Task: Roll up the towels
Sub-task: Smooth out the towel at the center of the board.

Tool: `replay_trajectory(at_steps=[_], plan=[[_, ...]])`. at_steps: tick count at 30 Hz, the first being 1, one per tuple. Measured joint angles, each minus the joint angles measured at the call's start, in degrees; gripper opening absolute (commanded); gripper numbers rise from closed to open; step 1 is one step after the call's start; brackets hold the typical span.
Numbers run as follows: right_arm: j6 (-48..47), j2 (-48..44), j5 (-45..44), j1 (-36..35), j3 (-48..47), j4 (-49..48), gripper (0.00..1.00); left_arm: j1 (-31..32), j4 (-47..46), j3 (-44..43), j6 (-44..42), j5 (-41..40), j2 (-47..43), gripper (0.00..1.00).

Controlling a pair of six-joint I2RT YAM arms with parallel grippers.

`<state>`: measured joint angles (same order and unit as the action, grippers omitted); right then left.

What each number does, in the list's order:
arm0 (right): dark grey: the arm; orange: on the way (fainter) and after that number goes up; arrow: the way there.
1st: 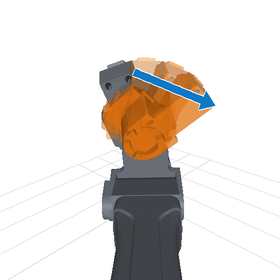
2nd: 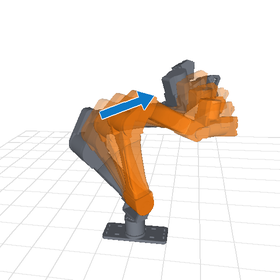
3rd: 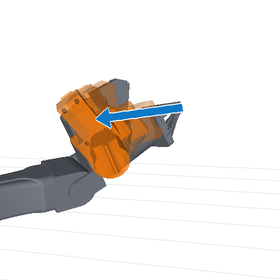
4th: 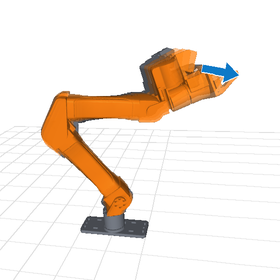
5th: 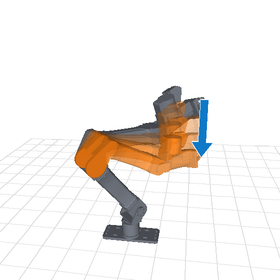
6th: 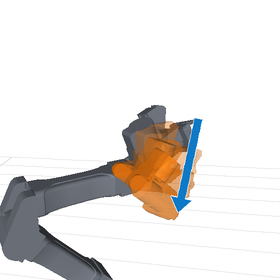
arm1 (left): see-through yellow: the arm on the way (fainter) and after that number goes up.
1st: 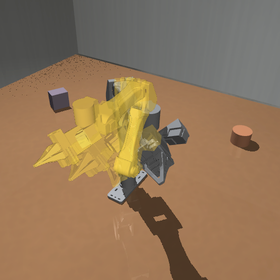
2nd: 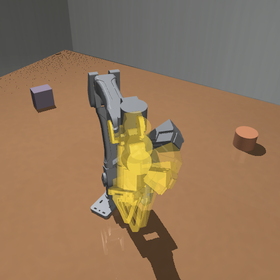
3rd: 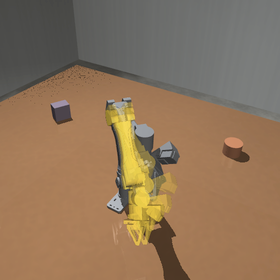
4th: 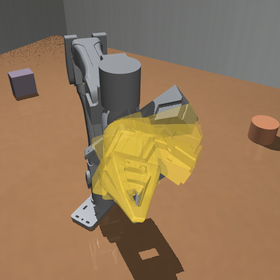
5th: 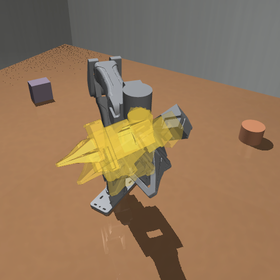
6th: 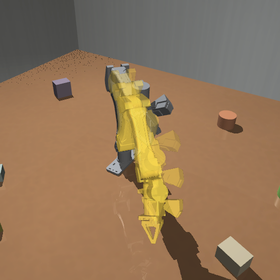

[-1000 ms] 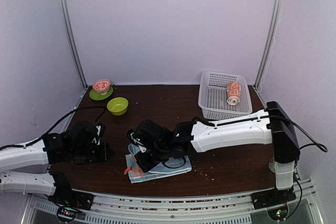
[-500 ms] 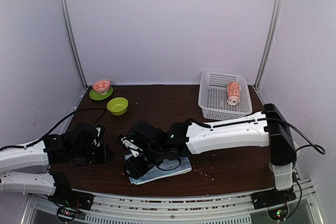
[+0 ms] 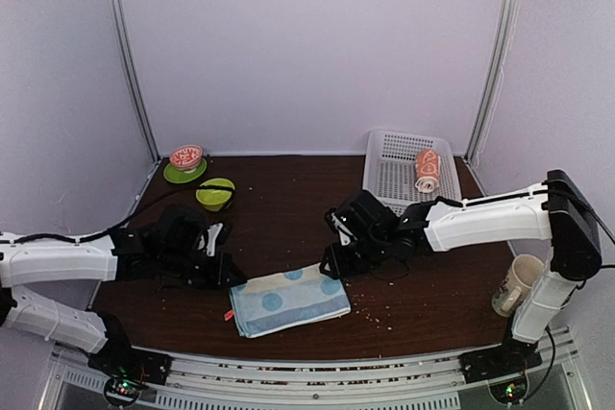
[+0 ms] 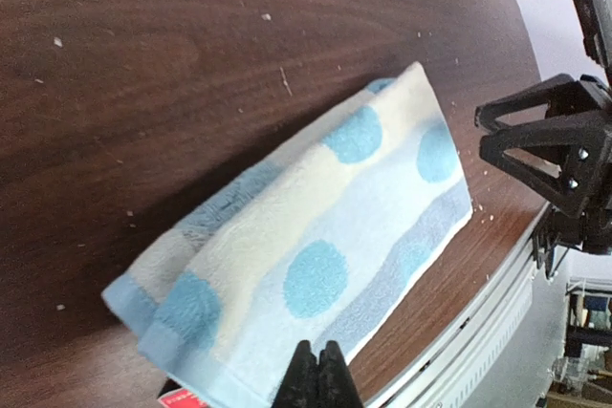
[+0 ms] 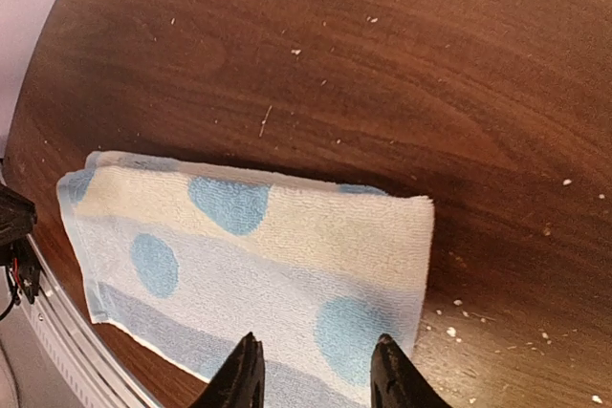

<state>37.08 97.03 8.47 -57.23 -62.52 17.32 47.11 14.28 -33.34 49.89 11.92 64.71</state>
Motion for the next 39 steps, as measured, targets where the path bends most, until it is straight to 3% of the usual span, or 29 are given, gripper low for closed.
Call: replay_trajectory(at_steps=[7,19,24,27,30,35,39], plan=[[2.45,3.91,2.01,-0.81,0.57,-4.37,0.39,0.13,-4.02,-1.77,-0.96,6.19,14.23,0.0],[3.89,2.03,5.2,-0.81,12.35,-11.98,0.39,-8.04,-13.51,-2.01,1.9,9.2,25.09,0.0],[3.91,0.83,6.16,-0.79,13.05,-12.24,0.51,-8.72,-14.71,-2.84,1.51,10.64,26.08,0.0],[4.37,-2.19,5.95,-0.2,13.05,-10.62,0.55,-8.76,-11.72,-4.92,-0.52,10.58,24.96,0.16],[5.46,-5.77,5.4,1.42,12.68,-10.14,0.55,-8.76,-7.52,-7.8,-2.99,10.45,20.94,0.23],[9.09,-5.84,5.35,4.2,12.72,-11.82,0.54,-8.28,-4.87,-12.44,-5.51,10.45,14.93,0.19],[11.76,-4.52,7.85,5.49,16.22,-14.95,0.53,-6.47,-4.26,-12.96,-6.27,10.84,15.98,0.14]])
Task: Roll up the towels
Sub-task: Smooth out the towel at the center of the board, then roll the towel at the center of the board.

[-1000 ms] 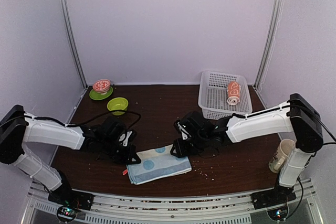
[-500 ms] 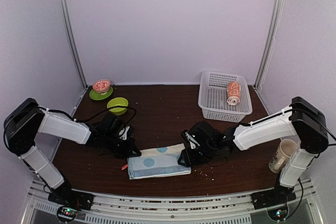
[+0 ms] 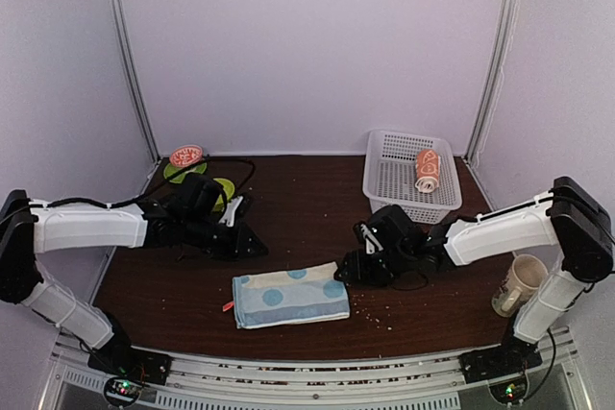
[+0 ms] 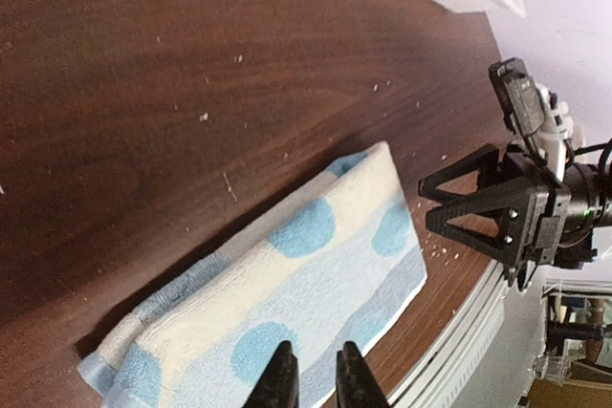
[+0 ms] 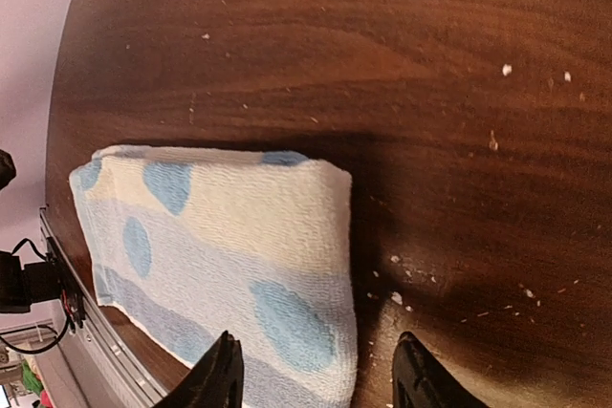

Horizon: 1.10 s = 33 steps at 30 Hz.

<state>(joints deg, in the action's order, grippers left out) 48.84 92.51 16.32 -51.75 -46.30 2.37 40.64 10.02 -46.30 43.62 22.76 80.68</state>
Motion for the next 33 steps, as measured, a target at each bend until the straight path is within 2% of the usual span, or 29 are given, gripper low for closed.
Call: replay_trajectory(at_steps=[4,8,10,14,16,20,24,25,26,27,29,31,33], plan=[[2.27,2.34,3.26,0.09,2.21,-2.89,0.49,1.84,1.03,0.5,-0.13,0.17,2.97,0.1],[4.17,4.33,5.44,0.09,2.71,-6.45,0.41,2.05,1.64,1.88,-0.39,-0.26,3.32,0.05],[5.03,5.25,6.01,0.09,2.75,-7.98,0.31,2.05,2.08,2.27,-0.66,-0.92,3.45,0.03],[6.29,7.04,6.34,0.35,2.86,-10.54,0.06,2.05,3.02,2.8,-1.66,-2.91,4.9,0.0],[7.02,7.56,6.25,0.81,3.37,-11.5,0.0,2.05,3.93,3.06,-2.25,-3.93,6.16,0.0],[5.99,6.71,5.81,3.15,4.13,-10.67,0.0,2.49,4.68,3.19,-2.89,-5.03,8.61,0.0],[1.6,3.32,3.1,6.97,4.39,-3.56,0.0,4.24,4.68,1.66,-3.06,-5.18,11.72,0.0],[0.26,2.4,2.21,7.89,4.35,-1.25,0.02,4.92,4.57,0.55,-3.04,-5.16,12.85,0.0],[-1.49,1.2,0.7,9.03,4.24,1.88,0.11,5.51,4.46,-0.72,-3.04,-5.18,14.05,0.0],[-2.64,0.46,-0.26,9.77,4.13,3.8,0.25,6.05,4.35,-1.95,-3.04,-5.2,15.23,0.0],[-5.2,-0.55,-2.05,11.15,3.23,8.46,0.43,6.78,4.04,-3.74,-3.02,-5.22,16.92,0.0],[-6.54,-1.46,-3.32,11.76,2.34,11.13,0.51,7.17,4.02,-5.05,-3.02,-5.27,17.57,0.0],[-7.72,-2.95,-4.11,12.11,2.4,13.79,0.54,7.19,4.44,-5.84,-3.04,-5.51,17.18,0.0]])
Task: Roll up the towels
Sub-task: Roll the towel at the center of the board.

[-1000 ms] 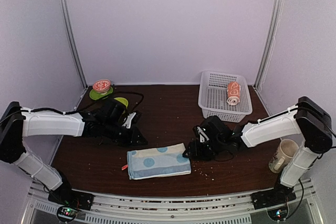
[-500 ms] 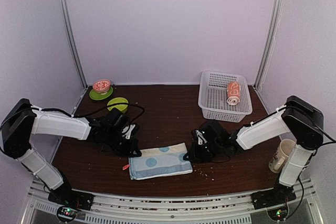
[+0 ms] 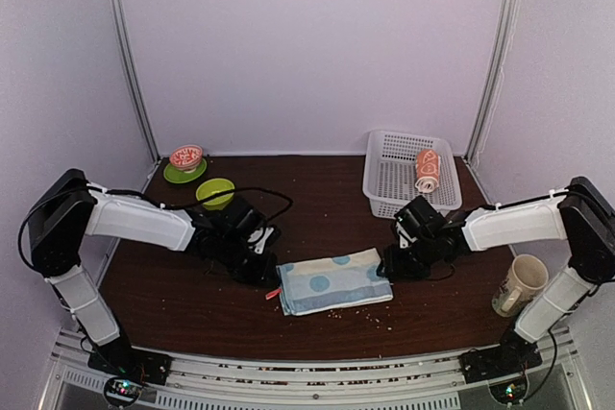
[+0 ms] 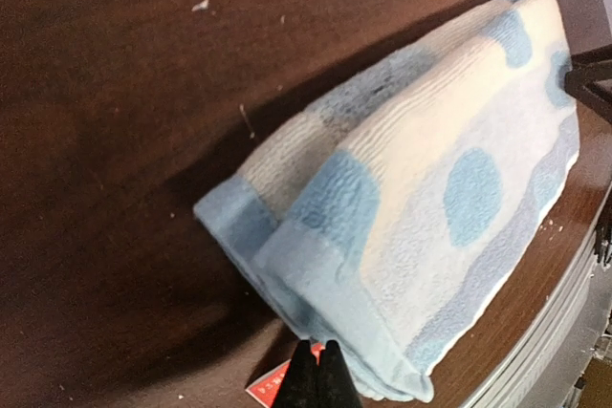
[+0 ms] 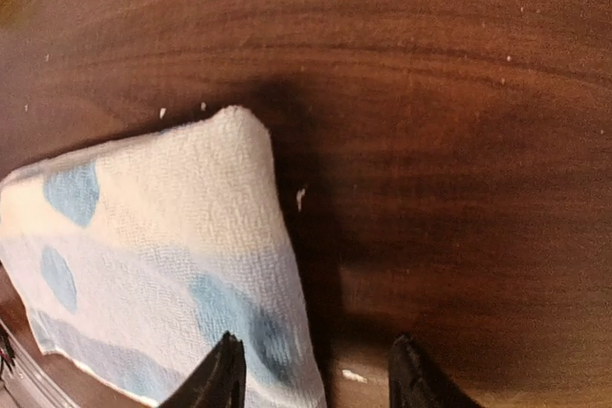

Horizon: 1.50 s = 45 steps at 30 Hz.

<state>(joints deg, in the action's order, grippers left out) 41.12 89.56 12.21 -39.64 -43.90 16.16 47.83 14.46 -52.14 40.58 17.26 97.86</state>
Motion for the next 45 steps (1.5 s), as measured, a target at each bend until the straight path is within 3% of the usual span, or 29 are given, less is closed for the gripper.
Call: replay_trajectory(at_steps=[4,8,13,24,29,36,45], plan=[[0.09,-3.52,-0.07,0.31,1.03,2.1,0.55,0.0,2.14,-2.47,-0.26,-0.5,-2.84,0.02],[1.46,-5.73,1.05,0.61,3.63,0.85,0.48,0.0,3.26,-5.49,-0.66,-0.2,-5.68,0.02],[4.61,-5.64,4.35,0.83,7.56,-4.76,0.42,0.0,2.62,-10.14,-0.87,2.03,-2.73,0.0],[8.61,-3.41,7.08,0.9,9.84,-12.31,0.01,0.0,1.95,-14.12,-0.87,3.54,11.98,0.0],[6.54,-5.2,3.85,0.55,8.63,-6.88,0.0,0.0,1.29,-14.12,-0.85,3.58,13.42,0.0],[1.16,-5.73,-5.16,-3.65,-1.75,6.54,0.0,0.02,-0.07,-14.12,-0.83,4.04,13.94,0.0],[-0.96,0.42,-17.09,-11.91,-13.86,18.84,0.0,0.0,-2.12,-13.62,-0.59,4.96,14.29,0.0]])
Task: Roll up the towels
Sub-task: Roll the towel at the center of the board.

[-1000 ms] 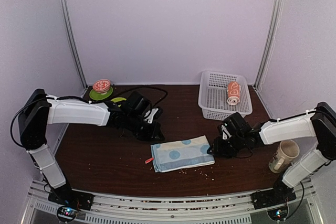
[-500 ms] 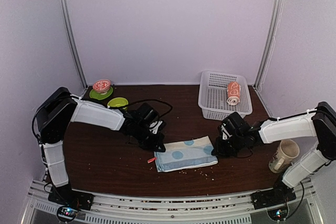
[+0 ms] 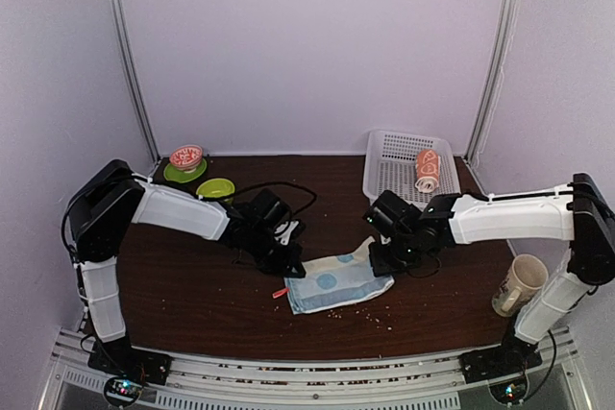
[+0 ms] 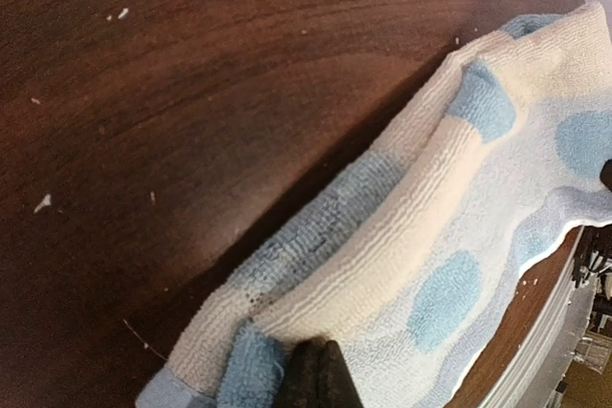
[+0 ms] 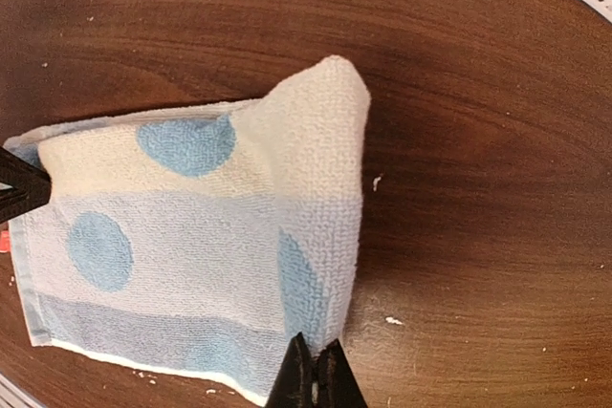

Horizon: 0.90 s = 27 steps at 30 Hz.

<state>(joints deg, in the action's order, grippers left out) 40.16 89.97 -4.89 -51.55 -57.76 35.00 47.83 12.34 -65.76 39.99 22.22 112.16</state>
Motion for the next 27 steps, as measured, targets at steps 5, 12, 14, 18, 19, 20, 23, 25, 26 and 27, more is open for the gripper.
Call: replay_trajectory(at_steps=[5,12,14,18,19,20,23,25,26,27], plan=[[-0.28,4.26,-1.57,-2.95,-3.34,1.81,0.0,0.0,-1.53,0.72,0.07,0.61,0.0,0.0],[-1.49,6.6,0.39,-3.78,-3.91,0.79,0.0,0.0,-3.41,1.62,0.37,1.22,0.0,0.0],[-1.7,6.62,1.68,-3.78,-3.91,-0.48,0.0,0.0,-3.56,1.66,0.39,1.27,0.0,0.0],[-2.62,6.84,5.18,-3.78,-3.85,-4.15,0.0,-0.04,-3.74,1.75,0.44,1.42,0.0,0.0],[-2.8,6.97,6.12,-3.78,-3.8,-4.96,0.0,-0.04,-3.78,1.79,0.44,1.44,0.0,0.0],[-2.93,7.13,6.69,-3.78,-3.8,-5.53,0.0,-0.04,-3.8,1.79,0.44,1.44,0.0,0.0],[-3.45,8.11,8.9,-3.78,-3.76,-7.13,0.0,-0.07,-4.13,1.95,0.48,1.6,0.0,0.0],[-3.8,9.01,10.14,-3.78,-3.61,-7.93,0.02,-0.11,-4.37,2.1,0.59,1.75,0.0,0.0],[-3.89,9.35,10.82,-3.78,-3.32,-8.37,0.03,-0.11,-4.46,2.14,0.63,1.81,-0.02,0.0],[-3.98,9.62,11.52,-3.78,-2.82,-9.01,0.07,-0.13,-4.52,2.19,0.66,1.86,-0.07,0.0]])
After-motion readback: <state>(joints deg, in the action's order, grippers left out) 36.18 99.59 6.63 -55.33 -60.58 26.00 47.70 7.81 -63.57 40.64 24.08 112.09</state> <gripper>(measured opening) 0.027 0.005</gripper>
